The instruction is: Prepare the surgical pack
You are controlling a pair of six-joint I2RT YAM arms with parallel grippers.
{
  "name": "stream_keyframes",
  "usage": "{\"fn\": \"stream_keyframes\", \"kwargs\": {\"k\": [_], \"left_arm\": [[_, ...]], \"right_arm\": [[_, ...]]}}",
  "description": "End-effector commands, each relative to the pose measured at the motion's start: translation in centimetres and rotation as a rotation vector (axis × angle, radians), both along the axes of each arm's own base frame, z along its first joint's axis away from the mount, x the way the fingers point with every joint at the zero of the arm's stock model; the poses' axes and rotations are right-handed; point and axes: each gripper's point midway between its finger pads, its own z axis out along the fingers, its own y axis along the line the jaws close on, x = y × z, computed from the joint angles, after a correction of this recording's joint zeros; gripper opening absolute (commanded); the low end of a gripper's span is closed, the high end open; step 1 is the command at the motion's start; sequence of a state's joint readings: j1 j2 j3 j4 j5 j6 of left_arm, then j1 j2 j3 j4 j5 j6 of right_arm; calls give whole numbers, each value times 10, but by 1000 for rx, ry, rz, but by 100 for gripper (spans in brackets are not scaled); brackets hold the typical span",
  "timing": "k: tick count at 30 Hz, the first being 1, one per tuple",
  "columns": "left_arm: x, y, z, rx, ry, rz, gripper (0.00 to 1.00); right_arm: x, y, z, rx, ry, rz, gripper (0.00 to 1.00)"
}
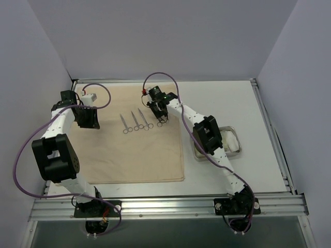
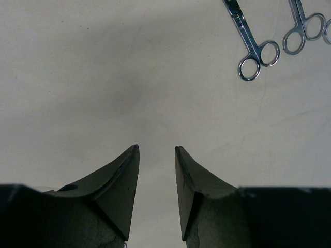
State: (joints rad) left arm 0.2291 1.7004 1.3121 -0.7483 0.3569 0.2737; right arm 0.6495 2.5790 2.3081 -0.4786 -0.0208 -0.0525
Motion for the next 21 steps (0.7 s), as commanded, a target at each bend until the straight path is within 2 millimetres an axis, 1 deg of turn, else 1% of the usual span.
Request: {"fn": "stream_keyframes", "kwargs": {"k": [1,2,3,4,5,6,7,8,12,17,21], "left_arm": [[2,-1,10,-12,-35,-17,43],[2,-1,11,-11,-38,-17,43],[2,-1,11,-10,-38,-19,43],[2,-2,13,-9,-43,-20,43],[2,-1,14,-9,-44,-19,43],[2,-1,14,-8,-46,-20,43],[1,-1,15,-6,-47,-19,43],[1,-1,16,-7,-50,-22,43],[1,-2,17,-13,-51,-25,43],[1,-3,19,-16,-55,-27,43],[1,-3,21,-12,-61,-32,43]], "right_arm": [[-30,-25,-6,-112,87,-13,0],[-31,-22,6,-92,75,-9,0],[-36,-25,4,-95,87,-12,0],[-37,-22,15,-75,69,-17,0],[-43,-18,18,-47,84,-2,0],[-54,-23,9,-58,114,1,0],[-57,-23,10,-49,118,1,0],[-58,-18,24,-13,90,-1,0],[-66,-17,31,33,79,-19,0],[-74,-16,35,33,68,-13,0],[-78,-13,47,30,41,66,0]]}}
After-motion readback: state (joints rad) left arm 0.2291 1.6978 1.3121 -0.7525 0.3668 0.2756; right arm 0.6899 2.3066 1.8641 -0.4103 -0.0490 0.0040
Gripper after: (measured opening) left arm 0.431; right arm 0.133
